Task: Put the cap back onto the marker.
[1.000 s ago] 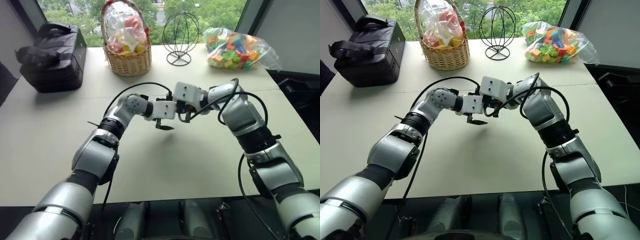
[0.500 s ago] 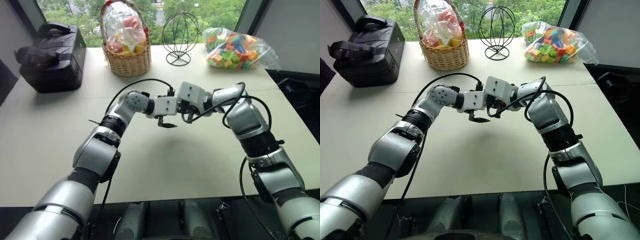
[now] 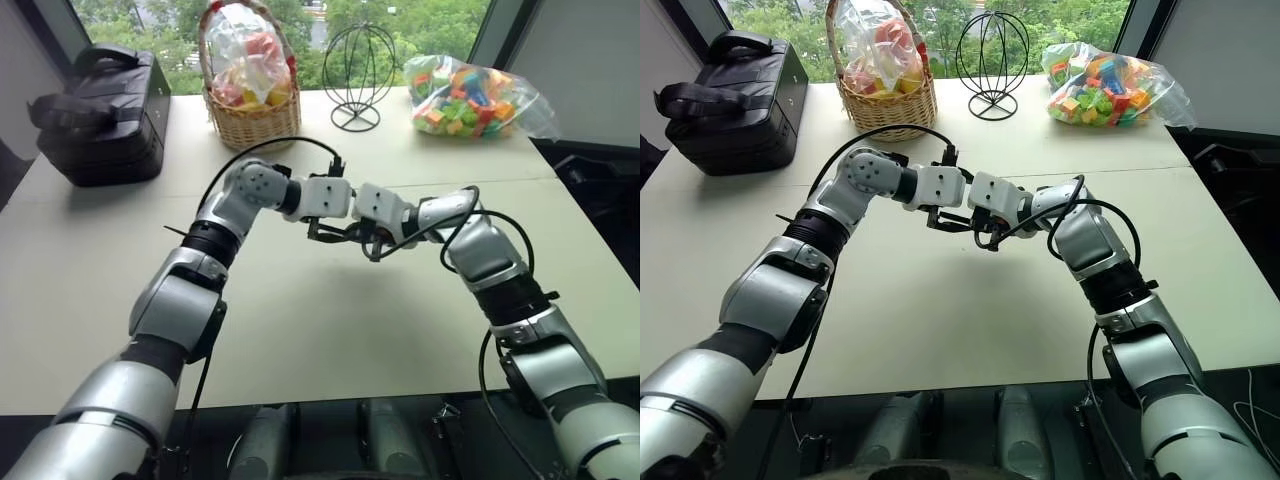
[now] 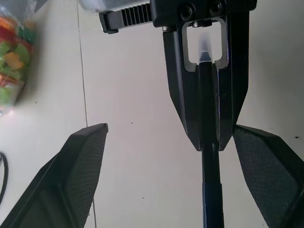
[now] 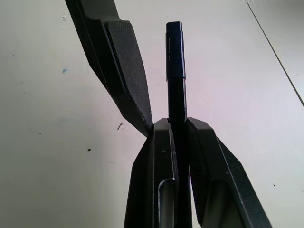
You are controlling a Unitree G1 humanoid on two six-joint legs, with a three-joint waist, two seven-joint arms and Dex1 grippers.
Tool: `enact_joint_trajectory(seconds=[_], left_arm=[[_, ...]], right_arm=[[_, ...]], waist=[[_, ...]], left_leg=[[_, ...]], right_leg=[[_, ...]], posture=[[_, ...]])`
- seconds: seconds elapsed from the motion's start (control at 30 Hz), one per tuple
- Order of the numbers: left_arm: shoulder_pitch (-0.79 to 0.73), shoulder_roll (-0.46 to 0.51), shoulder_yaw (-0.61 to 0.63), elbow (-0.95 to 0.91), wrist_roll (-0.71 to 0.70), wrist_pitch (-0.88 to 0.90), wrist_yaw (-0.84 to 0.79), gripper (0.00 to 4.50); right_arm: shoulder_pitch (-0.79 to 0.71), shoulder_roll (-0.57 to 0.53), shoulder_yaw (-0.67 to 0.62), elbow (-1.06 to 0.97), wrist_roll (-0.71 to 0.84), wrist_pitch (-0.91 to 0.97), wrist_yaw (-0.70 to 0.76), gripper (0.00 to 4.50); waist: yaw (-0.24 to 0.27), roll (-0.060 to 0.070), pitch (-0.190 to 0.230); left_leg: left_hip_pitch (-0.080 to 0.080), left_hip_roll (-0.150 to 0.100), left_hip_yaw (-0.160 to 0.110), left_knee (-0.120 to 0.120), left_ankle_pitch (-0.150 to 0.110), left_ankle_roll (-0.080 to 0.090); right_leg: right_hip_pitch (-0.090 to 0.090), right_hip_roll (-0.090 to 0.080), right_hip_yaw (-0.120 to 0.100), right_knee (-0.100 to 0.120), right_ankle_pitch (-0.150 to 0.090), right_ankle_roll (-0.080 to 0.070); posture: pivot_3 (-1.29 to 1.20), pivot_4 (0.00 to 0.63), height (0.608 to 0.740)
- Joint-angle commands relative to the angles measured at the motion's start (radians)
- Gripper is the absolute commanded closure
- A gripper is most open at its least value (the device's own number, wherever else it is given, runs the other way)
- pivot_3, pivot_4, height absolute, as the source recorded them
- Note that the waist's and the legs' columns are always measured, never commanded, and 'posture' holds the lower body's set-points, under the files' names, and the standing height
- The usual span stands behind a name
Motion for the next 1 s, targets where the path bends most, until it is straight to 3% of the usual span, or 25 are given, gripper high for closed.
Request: enact_joint_trajectory(seconds=[0.03,0.2,0.37,0.7,1.0], left_arm=[[0.001,0.043,0.051,-0.111,-0.096,0.066,-0.062,0.17],[0.056,0.101,0.091,-0.225,-0.191,0.211,-0.122,0.17],[0.127,0.147,0.144,-0.309,-0.251,0.340,-0.078,0.17],[0.363,0.129,0.288,-0.592,-0.346,0.706,0.246,0.17],[0.570,0.091,0.331,-0.885,-0.421,0.994,0.445,0.17]], right_arm=[[-0.005,-0.017,-0.020,0.040,-0.006,0.014,-0.041,4.50],[-0.012,-0.032,-0.056,0.070,0.006,0.030,-0.087,4.50],[-0.015,-0.046,-0.133,0.048,0.037,0.102,-0.149,4.50],[0.135,-0.113,-0.356,-0.227,0.133,0.456,-0.288,4.50],[0.271,-0.032,-0.583,-0.384,0.188,0.722,-0.502,4.50]], waist=[[0.001,0.000,0.000],[0.000,0.000,0.000],[0.001,0.000,0.000],[0.007,0.000,0.000],[0.007,0.000,0.000]], left_leg=[[0.000,0.000,0.000,0.000,0.000,0.000],[0.000,0.000,0.000,0.000,0.000,0.000],[0.000,0.000,0.000,0.000,0.000,0.000],[0.000,0.000,-0.001,0.000,0.000,0.000],[0.001,0.000,-0.001,0.000,0.000,0.000]], right_leg=[[0.000,0.000,0.000,0.000,0.000,0.000],[0.000,0.000,0.000,0.000,0.000,0.000],[0.000,0.000,0.000,0.000,0.000,0.000],[0.001,0.000,0.000,0.000,0.000,0.000],[0.001,0.000,0.001,0.000,0.000,-0.001]], posture=[[0.00,0.150,0.740],[0.00,0.150,0.740],[0.00,0.150,0.740],[0.00,0.150,0.740],[0.00,0.150,0.740]])
